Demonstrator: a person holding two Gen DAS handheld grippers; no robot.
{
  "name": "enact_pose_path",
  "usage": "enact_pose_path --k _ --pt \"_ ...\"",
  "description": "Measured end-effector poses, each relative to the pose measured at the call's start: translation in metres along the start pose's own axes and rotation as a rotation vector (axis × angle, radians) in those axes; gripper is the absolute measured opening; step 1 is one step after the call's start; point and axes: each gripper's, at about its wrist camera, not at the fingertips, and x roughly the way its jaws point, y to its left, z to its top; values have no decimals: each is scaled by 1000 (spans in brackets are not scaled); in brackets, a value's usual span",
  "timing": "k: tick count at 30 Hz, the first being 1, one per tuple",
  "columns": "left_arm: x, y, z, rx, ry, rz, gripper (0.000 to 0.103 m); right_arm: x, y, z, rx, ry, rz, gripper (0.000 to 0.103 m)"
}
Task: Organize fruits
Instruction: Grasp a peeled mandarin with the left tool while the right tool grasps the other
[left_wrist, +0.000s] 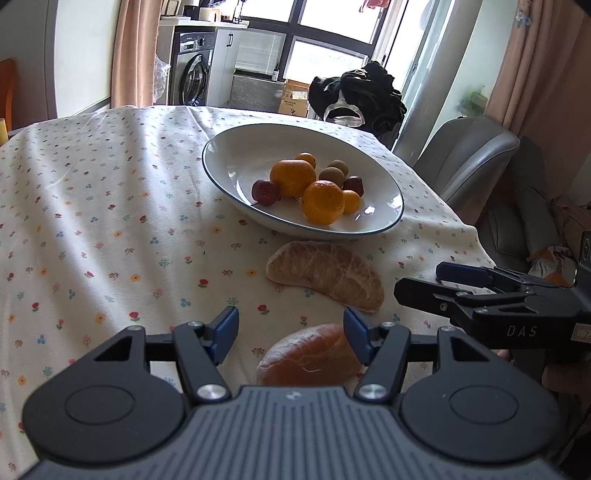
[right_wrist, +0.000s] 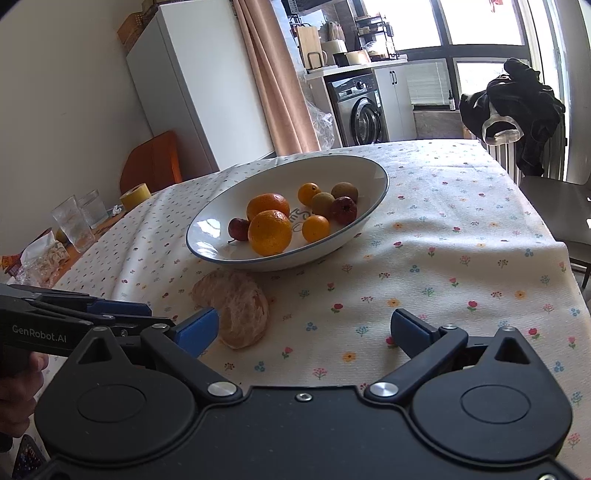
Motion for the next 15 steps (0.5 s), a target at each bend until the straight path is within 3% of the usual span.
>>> enact_pose_path --k 15 --pt "-5 -20 -12 60 -12 -14 65 -21 0 -5 8 -17 -29 100"
